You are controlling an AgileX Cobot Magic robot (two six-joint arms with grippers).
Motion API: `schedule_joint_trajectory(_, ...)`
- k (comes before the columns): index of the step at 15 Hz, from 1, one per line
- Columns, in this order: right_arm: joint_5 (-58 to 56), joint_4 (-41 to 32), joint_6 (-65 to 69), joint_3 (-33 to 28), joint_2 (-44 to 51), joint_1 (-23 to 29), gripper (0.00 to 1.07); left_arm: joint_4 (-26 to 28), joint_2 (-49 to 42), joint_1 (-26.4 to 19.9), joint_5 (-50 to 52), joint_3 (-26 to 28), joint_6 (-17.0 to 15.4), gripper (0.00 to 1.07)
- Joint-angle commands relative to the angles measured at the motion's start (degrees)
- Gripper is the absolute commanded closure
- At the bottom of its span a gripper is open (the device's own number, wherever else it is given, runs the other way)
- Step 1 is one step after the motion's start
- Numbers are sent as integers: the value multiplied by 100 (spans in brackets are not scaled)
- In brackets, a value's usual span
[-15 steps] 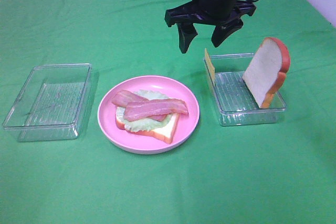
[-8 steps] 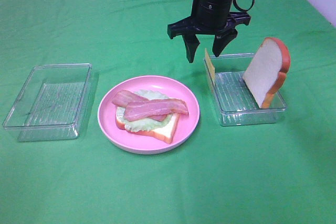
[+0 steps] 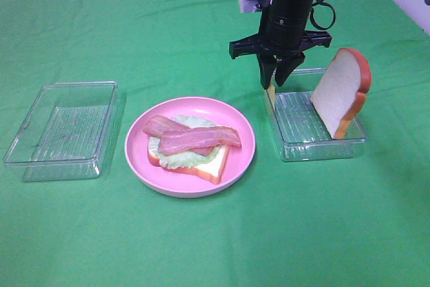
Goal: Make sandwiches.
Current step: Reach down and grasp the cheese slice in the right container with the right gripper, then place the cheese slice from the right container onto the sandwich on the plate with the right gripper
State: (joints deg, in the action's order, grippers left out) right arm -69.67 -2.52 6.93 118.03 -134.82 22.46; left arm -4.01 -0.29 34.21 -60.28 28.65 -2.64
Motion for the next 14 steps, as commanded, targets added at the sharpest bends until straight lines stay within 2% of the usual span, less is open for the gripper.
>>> schedule_joint_trajectory(1,-52,17,-17,34,-34,-6,107,52,-115,17,52,-11,-6,29)
schedule_joint_trajectory(6,-206,-29,-92,40,235,-6,107,52,-115,17,52,-11,-6,29)
schedule_joint_trajectory(8,-327,-315,-183,40,544,-6,107,52,-115,17,52,-11,-6,29)
schedule_joint_trajectory(9,-378,-544,-321,40,670,-6,107,52,-115,17,52,-11,-6,29)
schedule_joint_trajectory(12,-407,-2126,-1106,-11,900,-6,107,52,-115,17,52,-11,-6,29)
schedule_joint_trajectory(13,-407,-2349,-1209,-63,900,0,107,52,-115,17,52,-11,-6,29)
schedule_joint_trajectory(14,-407,-2899,-1369,-269,900,0,107,52,-115,17,52,-11,-6,29)
